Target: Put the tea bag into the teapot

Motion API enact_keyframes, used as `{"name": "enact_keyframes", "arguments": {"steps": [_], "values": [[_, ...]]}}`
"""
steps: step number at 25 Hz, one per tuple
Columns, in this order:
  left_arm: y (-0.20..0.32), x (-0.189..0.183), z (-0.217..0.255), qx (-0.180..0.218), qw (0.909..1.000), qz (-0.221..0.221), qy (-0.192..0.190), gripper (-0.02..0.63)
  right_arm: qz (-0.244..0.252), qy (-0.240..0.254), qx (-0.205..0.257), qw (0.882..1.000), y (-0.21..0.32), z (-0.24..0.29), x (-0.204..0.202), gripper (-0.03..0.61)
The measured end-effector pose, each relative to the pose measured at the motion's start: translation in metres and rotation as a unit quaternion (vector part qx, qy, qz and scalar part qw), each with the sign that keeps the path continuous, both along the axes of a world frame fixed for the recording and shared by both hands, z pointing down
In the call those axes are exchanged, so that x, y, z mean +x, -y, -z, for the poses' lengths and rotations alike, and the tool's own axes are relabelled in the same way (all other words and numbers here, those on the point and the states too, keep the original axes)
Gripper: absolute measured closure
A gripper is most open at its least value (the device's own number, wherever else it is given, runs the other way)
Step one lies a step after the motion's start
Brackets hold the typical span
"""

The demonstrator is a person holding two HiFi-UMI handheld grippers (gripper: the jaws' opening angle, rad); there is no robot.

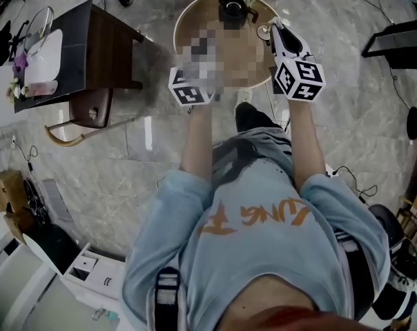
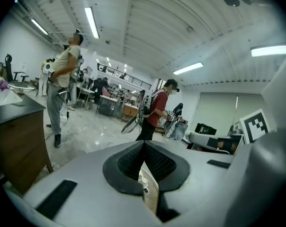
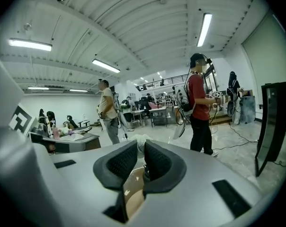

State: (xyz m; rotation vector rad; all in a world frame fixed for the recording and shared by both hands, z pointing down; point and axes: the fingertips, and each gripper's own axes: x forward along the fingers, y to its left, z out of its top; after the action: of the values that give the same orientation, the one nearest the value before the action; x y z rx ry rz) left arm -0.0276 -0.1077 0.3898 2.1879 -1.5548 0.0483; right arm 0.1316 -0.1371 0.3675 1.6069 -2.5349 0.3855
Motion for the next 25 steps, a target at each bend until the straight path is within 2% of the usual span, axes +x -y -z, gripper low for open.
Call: {"name": "enact_keyframes", "arguments": {"steps": [3, 6, 9, 11, 16, 20, 25], "values": [[0.042, 0.002, -0.019, -0.030, 0.9994, 0.008, 0.016, 0.589, 0.009, 0.009, -0.022, 1.000, 0.044, -0.022, 0.002, 0.517], [0.087, 0.020, -0.033, -0.056, 0.9982, 0.002, 0.021, 0.589, -0.006, 0.033, -0.042, 0.999, 0.090, -0.038, 0.023, 0.517], [0.119, 0.044, -0.040, -0.066, 0.9977, -0.010, 0.012, 0.589, -0.026, 0.055, -0.060, 0.996, 0.129, -0.051, 0.042, 0.517], [0.134, 0.043, -0.041, -0.068, 0.9974, -0.001, 0.023, 0.589, -0.029, 0.066, -0.067, 0.995, 0.148, -0.055, 0.046, 0.517], [0.145, 0.010, -0.058, -0.101, 0.9939, 0.026, 0.037, 0.589, -0.019, 0.079, -0.098, 0.992, 0.162, -0.079, 0.033, 0.517], [0.142, 0.007, -0.083, -0.125, 0.9914, 0.004, 0.039, 0.589, -0.011, 0.077, -0.132, 0.988, 0.163, -0.111, 0.008, 0.517], [0.138, 0.007, -0.135, -0.175, 0.9844, -0.020, 0.005, 0.589, 0.019, 0.030, -0.169, 0.985, 0.138, -0.137, -0.021, 0.517]]}}
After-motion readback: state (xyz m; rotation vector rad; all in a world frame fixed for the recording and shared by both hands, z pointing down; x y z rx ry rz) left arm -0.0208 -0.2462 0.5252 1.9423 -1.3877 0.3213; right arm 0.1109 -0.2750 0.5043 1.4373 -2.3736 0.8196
